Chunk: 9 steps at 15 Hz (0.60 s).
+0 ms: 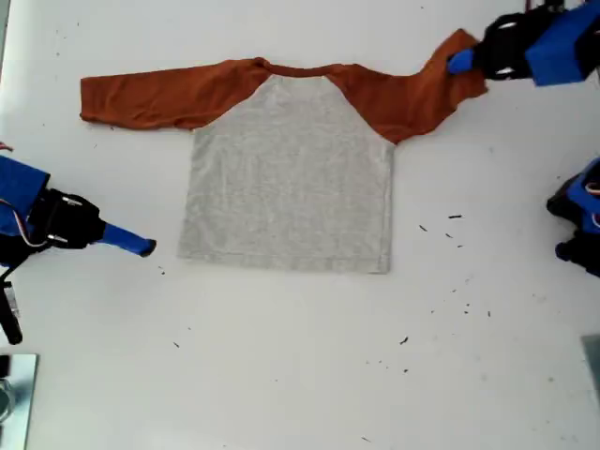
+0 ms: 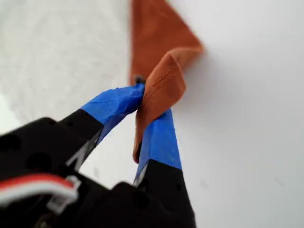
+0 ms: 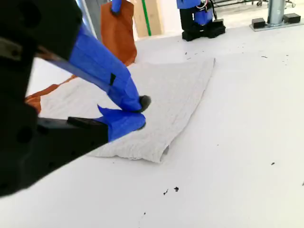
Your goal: Fold t shirt
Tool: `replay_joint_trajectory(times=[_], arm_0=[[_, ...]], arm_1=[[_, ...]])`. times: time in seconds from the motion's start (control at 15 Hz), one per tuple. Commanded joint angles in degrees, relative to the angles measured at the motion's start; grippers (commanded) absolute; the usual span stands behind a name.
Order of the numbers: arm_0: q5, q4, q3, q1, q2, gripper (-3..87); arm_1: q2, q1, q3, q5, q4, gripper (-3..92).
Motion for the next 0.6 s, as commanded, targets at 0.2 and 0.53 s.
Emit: replay_joint_trajectory(times=[0.2,0.53], arm_0=[[0.44,0.00,0.62,-0.88,0.44,-0.3],[0.44,0.00,0.62,-3.78,0.44,0.2]], arm_1=[[-42.89,-30.85,-46.93,8.79,-11.69,27.7],[-33.22,-29.00,-39.46,11.25,-3.78,24.1]])
